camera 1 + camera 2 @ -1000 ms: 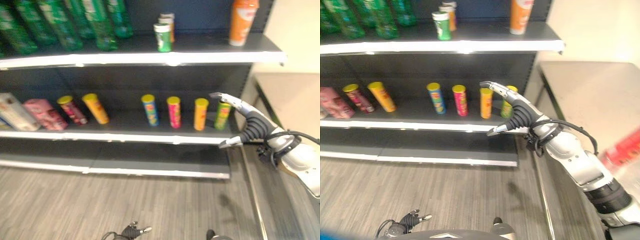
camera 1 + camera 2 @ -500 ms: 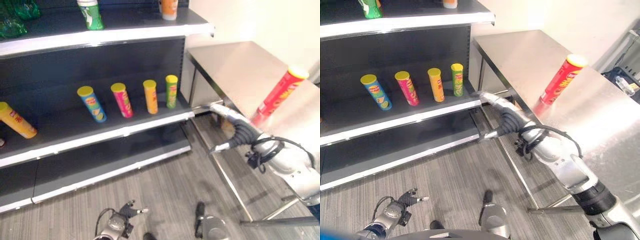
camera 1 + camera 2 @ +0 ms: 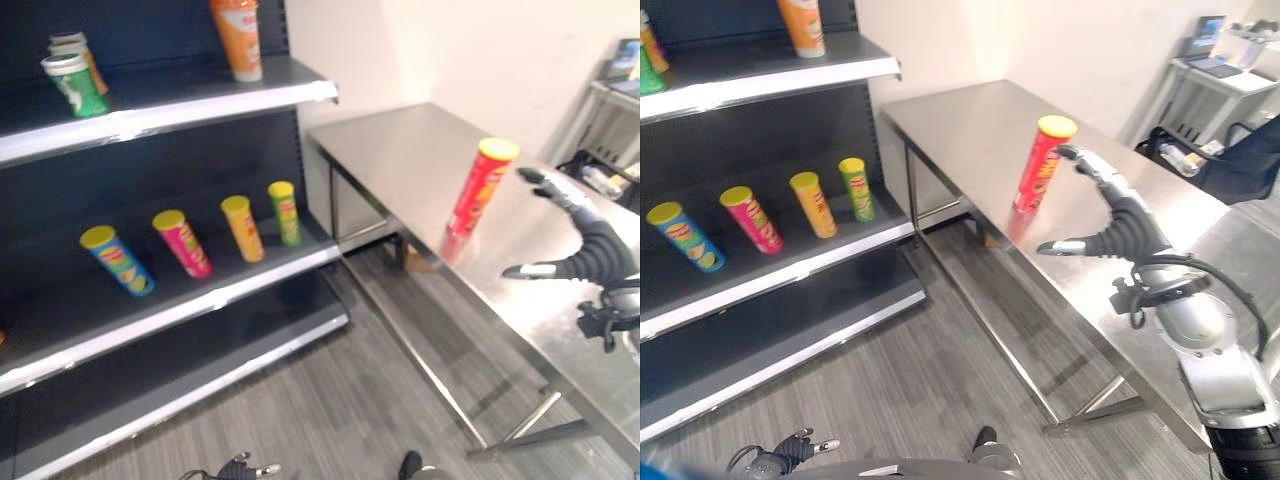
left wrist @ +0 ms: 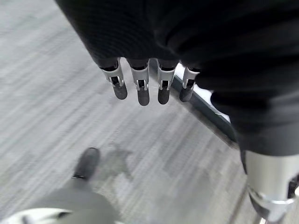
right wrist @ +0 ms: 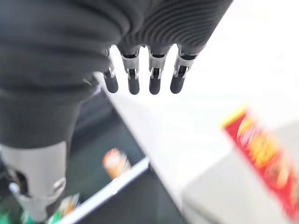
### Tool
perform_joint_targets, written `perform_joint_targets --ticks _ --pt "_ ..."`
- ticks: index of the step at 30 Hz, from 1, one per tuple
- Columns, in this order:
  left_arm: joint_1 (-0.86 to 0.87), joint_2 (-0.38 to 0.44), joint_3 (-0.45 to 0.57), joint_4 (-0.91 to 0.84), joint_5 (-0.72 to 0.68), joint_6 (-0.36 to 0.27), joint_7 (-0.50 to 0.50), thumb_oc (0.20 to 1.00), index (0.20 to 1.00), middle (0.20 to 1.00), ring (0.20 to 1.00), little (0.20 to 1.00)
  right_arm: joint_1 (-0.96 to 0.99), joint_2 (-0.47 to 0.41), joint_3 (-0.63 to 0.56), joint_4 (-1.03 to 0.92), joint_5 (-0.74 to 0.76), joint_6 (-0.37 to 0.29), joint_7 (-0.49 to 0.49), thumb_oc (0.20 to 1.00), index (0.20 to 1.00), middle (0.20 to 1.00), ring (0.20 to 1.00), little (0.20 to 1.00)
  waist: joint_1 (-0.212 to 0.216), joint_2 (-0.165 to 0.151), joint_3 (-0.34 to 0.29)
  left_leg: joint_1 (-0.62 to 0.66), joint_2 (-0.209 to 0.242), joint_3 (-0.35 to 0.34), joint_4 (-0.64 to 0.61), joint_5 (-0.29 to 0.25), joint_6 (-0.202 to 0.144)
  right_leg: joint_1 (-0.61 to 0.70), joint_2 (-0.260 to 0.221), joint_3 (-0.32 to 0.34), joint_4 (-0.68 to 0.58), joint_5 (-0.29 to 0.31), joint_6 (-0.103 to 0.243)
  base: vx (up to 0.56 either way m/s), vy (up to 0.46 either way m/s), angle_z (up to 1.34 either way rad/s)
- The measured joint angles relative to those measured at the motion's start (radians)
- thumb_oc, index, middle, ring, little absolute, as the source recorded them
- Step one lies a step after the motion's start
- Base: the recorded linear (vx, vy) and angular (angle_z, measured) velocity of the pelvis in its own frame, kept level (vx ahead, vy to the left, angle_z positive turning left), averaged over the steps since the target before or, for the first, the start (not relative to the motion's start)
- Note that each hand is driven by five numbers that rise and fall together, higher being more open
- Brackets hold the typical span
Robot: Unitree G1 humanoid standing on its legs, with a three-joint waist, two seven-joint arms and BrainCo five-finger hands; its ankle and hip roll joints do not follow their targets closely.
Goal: Put the goods on the table back onto the shelves and tidy them up.
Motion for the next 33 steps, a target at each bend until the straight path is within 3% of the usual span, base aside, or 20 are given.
perform_joint_targets --ticks 4,6,7,8,9,11,12,13,14,15,16,17,18,19,20,22,23,24,29,33 --pt "0.008 -0.019 -0.004 -0.026 -0.003 -0.006 -0.002 1.0 1.0 1.0 1.0 1.0 0.018 0.005 -0.138 0.039 0.013 -0.008 -0.085 1.0 1.0 1.0 1.0 1.0 -0.015 0.041 -0.015 -0.006 0.042 0.02 0.062 -0.015 -0.023 -0.007 0.033 0.026 -0.005 -0.004 -0.009 -0.03 -0.244 -0.21" --pt "0.011 -0.016 -0.002 -0.024 -0.003 -0.006 -0.001 1.0 1.0 1.0 1.0 1.0 0.029 0.043 -0.155 0.063 0.014 -0.017 -0.116 1.0 1.0 1.0 1.0 1.0 -0.006 0.033 -0.012 -0.042 0.101 -0.005 0.192 -0.029 -0.016 -0.02 0.043 0.054 0.03 -0.035 -0.041 0.05 -0.228 -0.3" --pt "0.02 -0.017 0.001 -0.022 -0.008 -0.006 -0.001 1.0 1.0 1.0 1.0 1.0 0.034 0.052 -0.16 0.066 0.013 -0.018 -0.127 1.0 1.0 1.0 1.0 1.0 -0.002 0.044 -0.003 -0.052 0.131 -0.029 0.258 -0.029 -0.019 -0.023 0.056 0.069 0.035 -0.047 -0.048 0.06 -0.211 -0.48" --pt "0.02 -0.015 0.01 -0.022 -0.013 -0.005 -0.001 1.0 1.0 1.0 1.0 1.0 0.036 0.074 -0.165 0.071 0.013 -0.018 -0.136 1.0 1.0 1.0 1.0 1.0 0.005 0.039 0.015 -0.071 0.175 -0.068 0.369 -0.022 -0.033 -0.007 0.069 0.091 0.033 -0.056 -0.057 -0.01 -0.177 -0.62" --pt "0.043 -0.025 0.01 -0.024 -0.02 0.001 0.0 1.0 1.0 1.0 1.0 1.0 0.049 0.088 -0.175 0.072 0.014 -0.014 -0.158 1.0 1.0 1.0 1.0 1.0 0.014 0.05 0.023 -0.129 0.228 -0.163 0.503 0.027 -0.089 0.019 0.094 0.109 -0.004 -0.058 -0.054 -0.02 -0.147 -0.61" --pt "0.04 -0.04 0.026 -0.028 -0.022 0.003 0.004 1.0 1.0 1.0 1.0 1.0 0.068 0.125 -0.207 0.076 0.014 -0.01 -0.177 1.0 1.0 1.0 1.0 1.0 0.017 0.049 0.032 -0.197 0.241 -0.29 0.58 0.098 -0.106 0.029 0.11 0.129 -0.034 -0.062 -0.051 -0.02 -0.043 -0.41" --pt "0.033 -0.043 0.026 -0.028 -0.022 0.003 0.007 1.0 1.0 1.0 1.0 1.0 0.068 0.141 -0.211 0.08 0.014 -0.001 -0.187 1.0 1.0 1.0 1.0 1.0 0.016 0.046 0.046 -0.217 0.23 -0.33 0.598 0.096 -0.113 0.025 0.106 0.142 -0.034 -0.06 -0.056 -0.03 0.111 -0.34" --pt "0.028 -0.054 0.029 -0.028 -0.022 0.003 0.008 1.0 1.0 1.0 1.0 1.0 0.073 0.143 -0.204 0.105 0.015 0.014 -0.195 1.0 1.0 1.0 1.0 1.0 0.011 0.043 0.058 -0.231 0.173 -0.353 0.56 0.052 -0.142 0.011 0.097 0.157 -0.034 -0.056 -0.055 0.03 0.16 -0.31" --pt "0.023 -0.059 0.027 -0.027 -0.022 0.003 0.01 1.0 1.0 1.0 1.0 1.0 0.087 0.144 -0.204 0.108 0.016 0.019 -0.195 1.0 1.0 1.0 1.0 1.0 0.014 0.037 0.061 -0.233 0.12 -0.393 0.498 0.018 -0.125 0.002 0.088 0.175 -0.033 -0.054 -0.055 0.1 0.209 -0.55" --pt "0.012 -0.071 0.023 -0.026 -0.023 -0.001 0.011 1.0 1.0 1.0 1.0 1.0 0.092 0.143 -0.173 0.122 0.015 0.025 -0.192 1.0 1.0 1.0 1.0 1.0 0.025 0.027 0.059 -0.205 -0.012 -0.476 0.271 -0.016 -0.09 -0.04 0.075 0.22 -0.034 -0.055 -0.041 0.11 0.111 -0.63" --pt "0.011 -0.075 0.018 -0.025 -0.023 -0.001 0.011 1.0 1.0 1.0 1.0 1.0 0.08 0.142 -0.153 0.138 0.014 0.025 -0.192 1.0 1.0 1.0 1.0 1.0 0.03 0.028 0.061 -0.209 -0.05 -0.488 0.189 -0.016 -0.088 -0.059 0.079 0.233 -0.036 -0.076 -0.02 0.15 0.122 -0.85" --pt "0.011 -0.095 0.017 -0.023 -0.022 0.001 0.012 1.0 1.0 1.0 1.0 1.0 0.064 0.143 -0.141 0.168 0.015 0.028 -0.193 1.0 1.0 1.0 1.0 1.0 0.036 0.075 0.071 -0.233 -0.044 -0.506 0.117 -0.027 -0.063 -0.073 0.12 0.218 -0.014 -0.153 0.048 0.14 0.093 -0.77" --pt "-0.003 -0.122 0.01 -0.035 -0.023 -0.004 0.013 1.0 1.0 1.0 1.0 1.0 0.058 0.108 -0.155 0.186 0.015 0.036 -0.194 1.0 1.0 1.0 1.0 1.0 0.05 0.172 0.097 -0.249 0.055 -0.544 0.058 -0.04 -0.013 -0.156 0.185 0.211 0.274 -0.189 -0.083 0.14 0.094 -0.52" --pt "-0.012 -0.076 0.005 -0.043 -0.023 -0.008 0.012 1.0 1.0 1.0 1.0 1.0 0.068 0.164 -0.144 0.183 0.013 0.045 -0.193 1.0 1.0 1.0 1.0 1.0 0.049 0.069 0.098 -0.232 -0.005 -0.531 0.075 0.015 -0.024 -0.133 0.094 0.282 0.354 -0.306 -0.052 0.15 0.147 -0.15" --pt "-0.019 -0.072 -0.004 -0.021 -0.024 -0.001 0.018 1.0 1.0 1.0 1.0 1.0 0.071 0.193 -0.124 0.199 0.012 0.049 -0.192 1.0 1.0 1.0 1.0 1.0 0.041 0.045 0.104 -0.205 -0.003 -0.535 0.049 0.02 -0.019 -0.111 0.115 0.283 0.334 -0.317 -0.038 0.1 0.127 0.01" --pt "-0.007 -0.069 -0.015 -0.024 -0.024 -0.002 0.013 1.0 1.0 1.0 1.0 1.0 0.083 0.196 -0.128 0.177 0.008 0.048 -0.192 1.0 1.0 1.0 1.0 1.0 0.049 0.024 0.078 -0.177 -0.044 -0.491 0.027 0.029 -0.007 -0.099 0.101 0.29 0.26 -0.283 -0.02 0.2 0.228 -0.23" --pt "-0.01 -0.077 -0.023 -0.026 -0.024 -0.007 0.013 1.0 1.0 1.0 1.0 1.0 0.06 0.187 -0.153 0.175 0.004 0.037 -0.196 1.0 1.0 1.0 1.0 1.0 0.041 0.046 0.082 -0.141 -0.058 -0.462 0.017 0.032 -0.001 -0.09 0.108 0.279 0.219 -0.24 -0.028 0.22 0.286 -0.38" --pt "-0.013 -0.077 -0.031 -0.028 -0.024 -0.007 0.013 1.0 1.0 1.0 1.0 1.0 0.044 0.184 -0.158 0.18 0.004 0.038 -0.197 1.0 1.0 1.0 1.0 1.0 0.04 0.057 0.08 -0.118 -0.067 -0.442 -0.027 0.016 0.027 -0.094 0.107 0.285 0.212 -0.213 -0.047 0.12 0.219 -0.3" --pt "-0.031 -0.078 -0.03 -0.05 -0.061 -0.011 0.025 1.0 1.0 1.0 1.0 1.0 0.011 0.149 -0.115 0.181 -0.017 0.053 -0.195 1.0 1.0 1.0 1.0 1.0 0.048 0.108 0.07 -0.102 -0.117 -0.391 -0.049 0.005 0.055 -0.07 0.074 0.32 0.125 -0.15 -0.013 0.09 0.139 -0.21" --pt "-0.023 -0.076 -0.029 -0.075 -0.061 -0.02 0.041 1.0 1.0 1.0 1.0 1.0 -0.013 0.116 -0.081 0.191 -0.018 0.059 -0.195 1.0 1.0 1.0 1.0 1.0 0.051 0.119 0.067 -0.103 -0.152 -0.388 -0.064 -0.003 0.074 -0.049 0.047 0.315 0.07 -0.11 0.007 0.07 0.106 0.01"
